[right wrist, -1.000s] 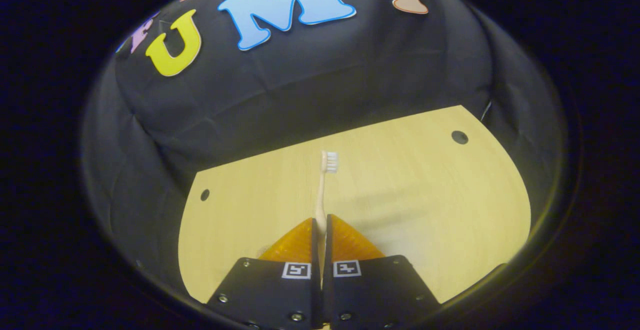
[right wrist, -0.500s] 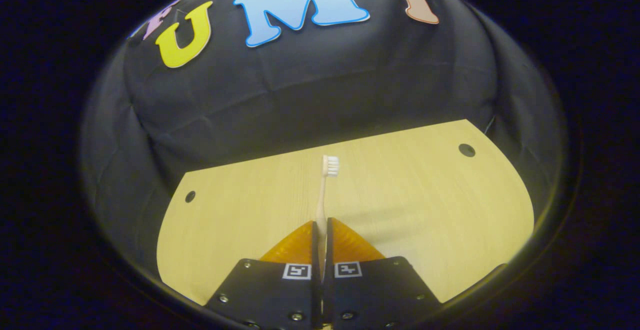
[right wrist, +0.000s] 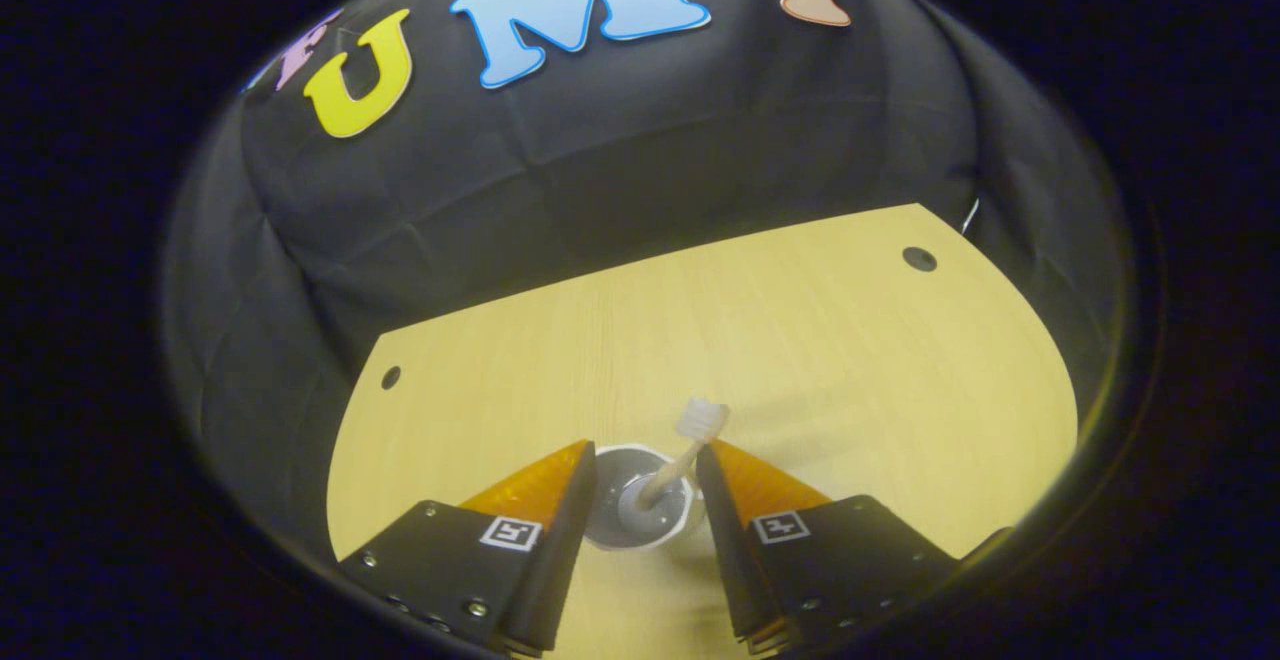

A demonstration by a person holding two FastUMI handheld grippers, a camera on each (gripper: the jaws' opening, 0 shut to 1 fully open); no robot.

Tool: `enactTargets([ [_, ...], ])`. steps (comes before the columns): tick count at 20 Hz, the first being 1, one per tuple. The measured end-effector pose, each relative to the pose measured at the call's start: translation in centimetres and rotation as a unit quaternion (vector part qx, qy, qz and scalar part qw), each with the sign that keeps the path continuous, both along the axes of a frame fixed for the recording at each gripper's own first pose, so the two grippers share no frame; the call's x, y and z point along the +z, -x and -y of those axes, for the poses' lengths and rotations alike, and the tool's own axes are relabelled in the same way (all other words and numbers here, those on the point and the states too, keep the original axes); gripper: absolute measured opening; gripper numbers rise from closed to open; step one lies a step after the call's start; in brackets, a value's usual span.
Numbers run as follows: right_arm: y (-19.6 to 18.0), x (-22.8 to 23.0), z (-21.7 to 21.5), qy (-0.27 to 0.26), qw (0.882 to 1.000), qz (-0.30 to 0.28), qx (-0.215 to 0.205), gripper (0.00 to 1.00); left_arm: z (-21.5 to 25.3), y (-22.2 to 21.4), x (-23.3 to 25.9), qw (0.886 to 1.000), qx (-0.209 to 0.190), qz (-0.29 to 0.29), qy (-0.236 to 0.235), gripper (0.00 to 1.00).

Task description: Put the toothbrush and toothpaste on the desktop into the cup, then pick up the cup and place it on the coaster on the desktop.

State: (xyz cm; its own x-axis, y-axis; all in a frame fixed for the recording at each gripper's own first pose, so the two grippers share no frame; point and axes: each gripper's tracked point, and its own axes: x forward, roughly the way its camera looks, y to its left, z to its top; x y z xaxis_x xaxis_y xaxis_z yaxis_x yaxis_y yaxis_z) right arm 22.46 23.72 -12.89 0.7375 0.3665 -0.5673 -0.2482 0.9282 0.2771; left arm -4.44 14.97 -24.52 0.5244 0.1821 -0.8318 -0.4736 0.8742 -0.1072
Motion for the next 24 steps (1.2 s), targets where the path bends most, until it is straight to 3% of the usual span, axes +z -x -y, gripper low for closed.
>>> enactTargets([
  [3, 0.4, 1.1, 1.8, -0.012, 1.0, 0.008, -0.012, 0.58, 1.1, -1.2, 0.6, 1.0, -0.024, 0.011, -0.001, 0.18],
  [4, 0.5, 1.7, 2.5, -0.015, 1.0, 0.012, -0.018, 0.62, 1.3, -1.8, 0.4, 0.999, -0.031, 0.015, -0.002, 0.18],
  [11, 2.1, 2.6, 8.4, -0.022, 0.998, 0.017, -0.058, 0.62, 2.9, -5.5, 2.4, 0.997, -0.074, 0.039, -0.007, 0.18],
  [16, 3.2, 1.6, 15.7, -0.022, 0.993, 0.001, -0.12, 0.62, 4.4, -10.0, 2.9, 0.993, -0.105, 0.054, -0.007, 0.18],
  [24, 6.5, -0.8, 26.6, -0.024, 0.975, -0.032, -0.221, 0.62, 8.5, -19.0, 6.4, 0.979, -0.176, 0.098, -0.017, 0.18],
])
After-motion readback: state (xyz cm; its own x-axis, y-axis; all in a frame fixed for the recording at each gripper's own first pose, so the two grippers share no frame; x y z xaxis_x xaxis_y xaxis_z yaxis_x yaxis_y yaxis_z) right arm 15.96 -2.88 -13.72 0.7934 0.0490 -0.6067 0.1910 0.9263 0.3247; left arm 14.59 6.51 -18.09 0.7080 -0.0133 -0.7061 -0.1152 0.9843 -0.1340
